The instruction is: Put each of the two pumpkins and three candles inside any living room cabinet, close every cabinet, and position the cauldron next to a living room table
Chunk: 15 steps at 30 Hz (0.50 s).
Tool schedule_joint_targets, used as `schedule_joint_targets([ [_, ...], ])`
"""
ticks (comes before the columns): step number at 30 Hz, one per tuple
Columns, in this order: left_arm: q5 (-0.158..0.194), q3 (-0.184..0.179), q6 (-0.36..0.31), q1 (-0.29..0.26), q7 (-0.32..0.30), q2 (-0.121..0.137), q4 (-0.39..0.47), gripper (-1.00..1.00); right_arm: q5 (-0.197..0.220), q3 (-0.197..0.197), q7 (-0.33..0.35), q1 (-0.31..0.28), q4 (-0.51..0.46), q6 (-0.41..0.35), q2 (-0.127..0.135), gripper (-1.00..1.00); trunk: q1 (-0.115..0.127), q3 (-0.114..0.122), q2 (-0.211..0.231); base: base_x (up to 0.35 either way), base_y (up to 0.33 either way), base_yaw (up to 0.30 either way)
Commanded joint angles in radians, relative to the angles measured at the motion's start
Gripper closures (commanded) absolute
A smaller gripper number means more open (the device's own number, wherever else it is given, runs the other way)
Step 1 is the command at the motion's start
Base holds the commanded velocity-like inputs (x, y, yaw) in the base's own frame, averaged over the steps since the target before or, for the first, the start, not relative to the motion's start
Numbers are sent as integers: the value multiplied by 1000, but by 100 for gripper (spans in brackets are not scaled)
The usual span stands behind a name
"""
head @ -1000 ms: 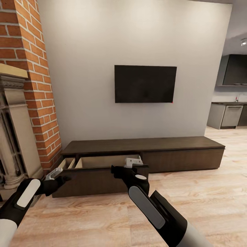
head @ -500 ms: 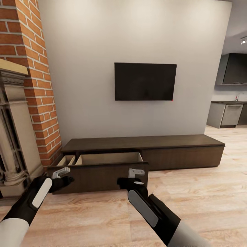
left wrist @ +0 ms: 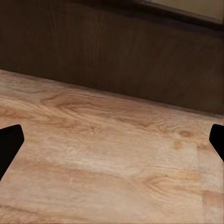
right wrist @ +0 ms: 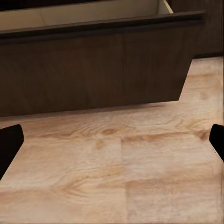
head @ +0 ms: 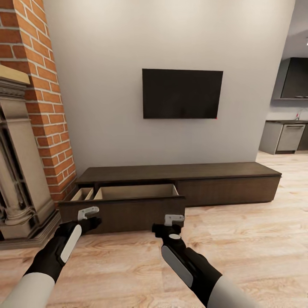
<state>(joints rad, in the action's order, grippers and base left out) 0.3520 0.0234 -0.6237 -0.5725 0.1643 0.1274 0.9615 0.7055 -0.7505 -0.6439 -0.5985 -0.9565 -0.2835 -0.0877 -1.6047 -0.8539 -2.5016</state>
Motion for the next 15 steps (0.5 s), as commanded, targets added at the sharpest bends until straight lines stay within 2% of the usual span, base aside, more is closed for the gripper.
schedule_joint_targets([
  [1, 10, -1, 4, 0, 7, 0, 2, -100, -2, -3, -7, -1, 9, 12, 0, -100, 0, -5, -1, 0, 0, 0],
  [6, 9, -31, 30, 15, -1, 1, 13, -100, -12, -4, 8, -1, 35, 45, -1, -100, -2, -24, -2, 0, 0, 0],
  [11, 5, -65, 97, 56, -57, 1, 58, -100, -14, -4, 63, -1, 55, 54, -5, -100, -5, -44, -3, 0, 0, 0],
  [15, 3, -74, 109, 67, -65, 1, 69, -100, -15, -4, 69, -1, 76, 112, -6, -100, -6, -59, -4, 0, 0, 0],
])
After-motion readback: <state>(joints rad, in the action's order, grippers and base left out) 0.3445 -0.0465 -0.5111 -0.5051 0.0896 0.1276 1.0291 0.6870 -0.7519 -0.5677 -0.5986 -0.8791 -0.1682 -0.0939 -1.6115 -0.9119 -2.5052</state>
